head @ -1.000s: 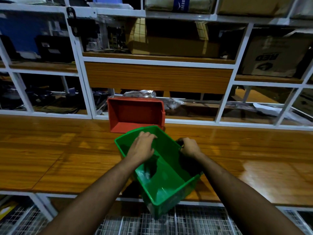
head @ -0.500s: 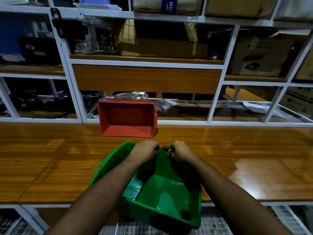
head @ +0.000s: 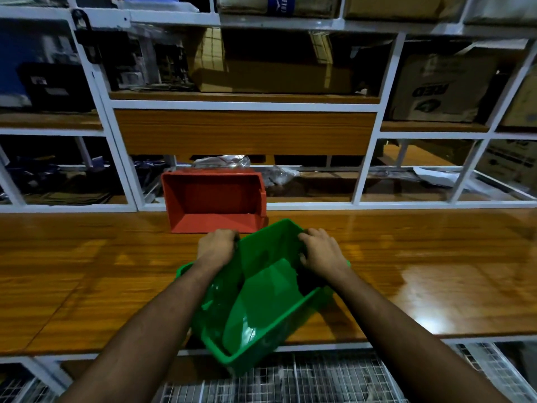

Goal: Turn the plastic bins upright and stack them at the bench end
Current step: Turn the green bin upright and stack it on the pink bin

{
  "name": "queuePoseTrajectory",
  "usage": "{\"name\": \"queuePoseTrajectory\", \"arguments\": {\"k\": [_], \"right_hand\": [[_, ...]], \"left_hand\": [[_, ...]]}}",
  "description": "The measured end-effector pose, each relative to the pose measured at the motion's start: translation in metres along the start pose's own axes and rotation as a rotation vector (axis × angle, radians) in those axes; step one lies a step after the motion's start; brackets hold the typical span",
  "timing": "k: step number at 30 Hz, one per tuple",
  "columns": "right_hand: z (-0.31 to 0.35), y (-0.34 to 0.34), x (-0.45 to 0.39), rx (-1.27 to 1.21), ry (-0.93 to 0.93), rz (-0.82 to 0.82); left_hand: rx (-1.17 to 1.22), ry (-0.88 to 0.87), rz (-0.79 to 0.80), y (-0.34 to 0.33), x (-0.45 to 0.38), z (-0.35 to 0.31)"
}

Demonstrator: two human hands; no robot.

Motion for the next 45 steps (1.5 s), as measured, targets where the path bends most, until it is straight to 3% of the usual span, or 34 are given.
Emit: {"name": "queuePoseTrajectory", "arguments": {"k": [3, 7, 15, 18, 21, 26, 35, 40, 45], "right_hand": [[-0.009, -0.01, 0.009, -0.107, -0.176, -0.081], [-0.015, -0.02, 0.014, -0.321, -0.404, -0.031], [-0.02, -0.035, 0.02, -0.97, -0.818, 0.029], [-0.019, -0.034, 0.026, -1.157, -0.883, 0.103], [-0.026, -0.032, 0.03, -1.19, -0.871, 0.14], [-0.034, -0.017, 0.036, -1.328, -0.91, 0.182], [-0.063, 0.025, 0.081, -1.444, -0.911, 0.123], [-0.116, 0.05, 0.128, -1.464, -0.986, -0.013], [-0.185, 0.09, 0.203, -1.448, -1.121, -0.222]], "left_hand": [[0.041, 0.116, 0.005, 0.001, 0.002, 0.011], [0.181, 0.276, 0.059, 0.002, 0.004, 0.019], [0.809, 0.609, 0.23, -0.003, 0.022, 0.022], [0.949, 0.692, 0.355, 0.007, 0.036, 0.019], [1.091, 0.725, 0.495, 0.015, 0.043, 0.026], [1.317, 0.665, 0.525, 0.019, 0.046, 0.038], [1.404, 0.54, 0.653, 0.018, 0.043, 0.006], [1.425, 0.457, 0.75, 0.016, 0.042, -0.067], [1.397, 0.347, 0.902, 0.004, 0.053, -0.18]]}}
Point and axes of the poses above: each hand's wrist, its own x-axis away from the middle knuckle, its own y-axis out of the back of the hand, z = x × y, the point moved 1 cm from there along -x, towards the middle knuckle, and after that the axes turned 10 degrees about -z, right-handed, at the moved point
